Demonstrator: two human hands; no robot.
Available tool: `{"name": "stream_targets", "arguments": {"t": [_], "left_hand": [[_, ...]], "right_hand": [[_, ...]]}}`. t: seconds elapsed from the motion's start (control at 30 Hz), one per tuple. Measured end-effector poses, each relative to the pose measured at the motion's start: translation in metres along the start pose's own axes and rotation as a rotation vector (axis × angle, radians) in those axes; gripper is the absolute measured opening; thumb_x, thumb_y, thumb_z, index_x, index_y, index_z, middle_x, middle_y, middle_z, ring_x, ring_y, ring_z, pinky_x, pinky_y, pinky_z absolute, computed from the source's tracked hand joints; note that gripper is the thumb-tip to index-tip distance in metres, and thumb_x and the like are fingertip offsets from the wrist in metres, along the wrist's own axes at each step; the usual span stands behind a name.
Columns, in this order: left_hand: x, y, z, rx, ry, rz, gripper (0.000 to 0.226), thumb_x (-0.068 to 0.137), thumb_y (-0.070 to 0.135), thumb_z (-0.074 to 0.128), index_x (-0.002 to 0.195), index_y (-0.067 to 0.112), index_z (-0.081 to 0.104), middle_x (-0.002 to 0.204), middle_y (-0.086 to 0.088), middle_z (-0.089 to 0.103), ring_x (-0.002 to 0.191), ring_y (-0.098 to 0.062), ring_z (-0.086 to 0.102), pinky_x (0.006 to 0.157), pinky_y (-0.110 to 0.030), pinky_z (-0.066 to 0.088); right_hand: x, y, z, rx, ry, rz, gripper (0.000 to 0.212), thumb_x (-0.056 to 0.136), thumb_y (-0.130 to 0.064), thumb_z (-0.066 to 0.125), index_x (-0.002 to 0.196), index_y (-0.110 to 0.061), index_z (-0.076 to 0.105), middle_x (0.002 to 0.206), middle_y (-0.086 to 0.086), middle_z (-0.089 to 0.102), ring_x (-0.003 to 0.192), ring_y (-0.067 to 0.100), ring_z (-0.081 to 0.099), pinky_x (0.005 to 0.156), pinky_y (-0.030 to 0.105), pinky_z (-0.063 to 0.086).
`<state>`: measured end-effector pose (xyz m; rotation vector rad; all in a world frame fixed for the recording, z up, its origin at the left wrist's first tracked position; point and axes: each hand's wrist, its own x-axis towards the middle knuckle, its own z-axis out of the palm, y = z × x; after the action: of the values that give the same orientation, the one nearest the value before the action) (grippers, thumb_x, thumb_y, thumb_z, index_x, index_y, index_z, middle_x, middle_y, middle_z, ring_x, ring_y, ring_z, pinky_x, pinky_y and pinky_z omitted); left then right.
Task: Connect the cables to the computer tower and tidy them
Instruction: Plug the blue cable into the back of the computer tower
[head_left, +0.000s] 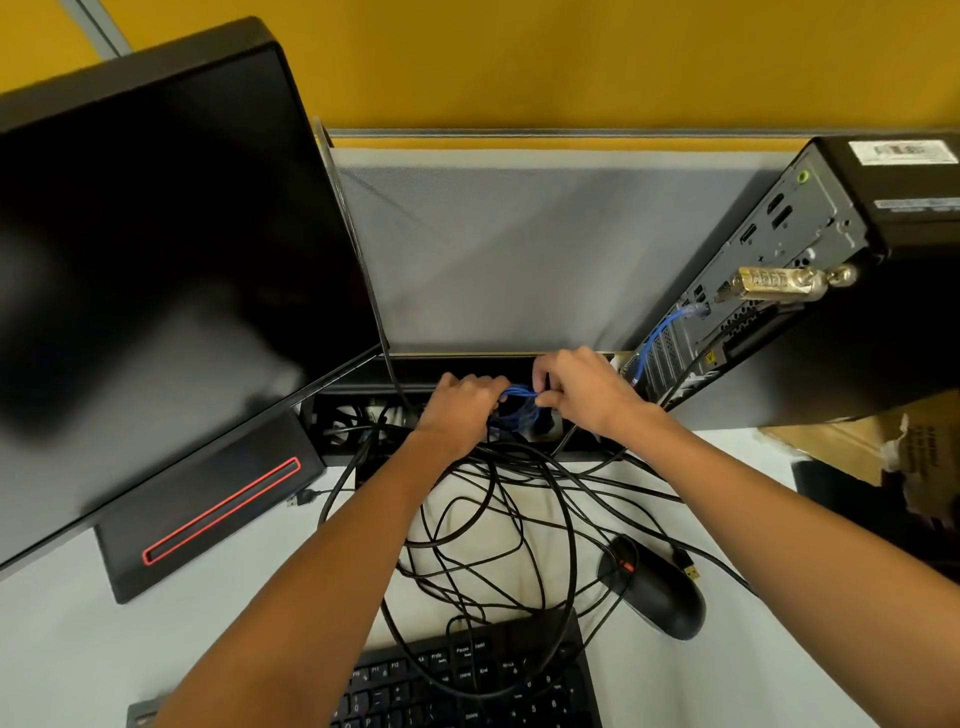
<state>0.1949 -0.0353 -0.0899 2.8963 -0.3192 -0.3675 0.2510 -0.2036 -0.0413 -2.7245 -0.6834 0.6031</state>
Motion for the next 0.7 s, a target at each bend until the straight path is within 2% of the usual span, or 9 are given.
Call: {"name": "stream_targets", "arguments": {"t": [0.07,0.13,0.2,0.27,0.33,0.4,0.53,0.6,0.7], "left_hand": [[0.001,0.001,0.001,0.176,0.006,-0.026,0.045,0.085,0.007,0.057,0.128,0.017,0.043,0.120,-0.003,0.058,0.113,-0.025,0.050,0.093,-0.039,0.034],[0.004,0.005,0.002,0.275,0.016,0.000,0.050,0.087,0.009,0.056,0.134,0.014,0.039,0.125,-0.006,0.056,0.116,-0.028,0.048,0.095,-0.039,0.034],[0.004,0.006,0.001,0.353,0.036,0.058,0.055,0.086,0.007,0.057,0.137,0.011,0.037,0.127,-0.009,0.053,0.119,-0.028,0.046,0.097,-0.038,0.033],[0.001,0.004,-0.001,0.382,0.055,0.077,0.055,0.086,0.003,0.055,0.138,0.009,0.036,0.127,-0.010,0.053,0.119,-0.027,0.045,0.097,-0.036,0.033],[-0.001,0.000,0.000,0.366,0.046,0.075,0.053,0.087,0.001,0.053,0.137,0.007,0.037,0.126,-0.010,0.053,0.118,-0.027,0.045,0.096,-0.034,0.036],[-0.002,0.001,-0.002,0.340,0.020,0.083,0.050,0.088,-0.001,0.052,0.136,0.007,0.039,0.125,-0.011,0.054,0.119,-0.026,0.044,0.096,-0.033,0.039],[0.002,0.004,-0.005,0.281,0.002,0.066,0.048,0.089,-0.001,0.052,0.135,0.010,0.042,0.123,-0.007,0.056,0.121,-0.023,0.043,0.093,-0.029,0.041],[0.004,0.002,-0.003,0.215,0.023,0.020,0.043,0.088,0.000,0.055,0.129,0.011,0.048,0.118,-0.006,0.058,0.119,-0.022,0.044,0.087,-0.029,0.044],[0.001,0.000,-0.007,0.105,0.188,-0.022,0.023,0.087,0.011,0.064,0.109,0.009,0.058,0.102,-0.006,0.061,0.101,-0.021,0.055,0.070,-0.029,0.047]], "right_hand": [[-0.009,0.000,-0.002,-0.053,0.055,0.013,0.014,0.084,-0.014,0.069,0.079,-0.023,0.059,0.066,-0.004,0.057,0.068,0.022,0.056,0.063,0.030,0.047],[-0.021,0.001,-0.005,-0.134,0.082,0.030,0.012,0.086,-0.013,0.065,0.080,-0.021,0.058,0.070,-0.002,0.057,0.068,0.024,0.055,0.061,0.029,0.042],[-0.029,-0.001,-0.006,-0.225,0.050,0.040,0.006,0.089,-0.014,0.061,0.088,-0.018,0.057,0.083,0.002,0.062,0.077,0.027,0.060,0.063,0.031,0.041],[-0.028,-0.006,-0.003,-0.301,0.019,0.020,0.013,0.090,-0.015,0.061,0.102,-0.016,0.058,0.100,0.003,0.062,0.092,0.027,0.061,0.070,0.034,0.042],[-0.022,-0.010,0.004,-0.376,-0.002,-0.036,0.030,0.090,-0.025,0.062,0.119,-0.018,0.057,0.114,0.003,0.060,0.108,0.026,0.056,0.086,0.038,0.041],[-0.014,-0.017,0.013,-0.423,-0.036,-0.095,0.040,0.091,-0.035,0.061,0.127,-0.019,0.055,0.119,0.003,0.058,0.116,0.025,0.049,0.094,0.038,0.038],[0.001,-0.031,0.021,-0.247,-0.088,-0.009,0.036,0.092,-0.029,0.062,0.123,-0.012,0.059,0.119,0.009,0.057,0.110,0.029,0.057,0.085,0.038,0.049],[0.007,-0.035,0.017,-0.221,-0.090,0.040,0.031,0.092,-0.026,0.063,0.118,-0.010,0.060,0.117,0.013,0.058,0.109,0.033,0.058,0.083,0.040,0.049],[0.010,-0.035,0.013,-0.240,-0.042,0.072,0.025,0.092,-0.023,0.061,0.113,-0.008,0.061,0.114,0.016,0.060,0.108,0.036,0.059,0.083,0.039,0.048]]}}
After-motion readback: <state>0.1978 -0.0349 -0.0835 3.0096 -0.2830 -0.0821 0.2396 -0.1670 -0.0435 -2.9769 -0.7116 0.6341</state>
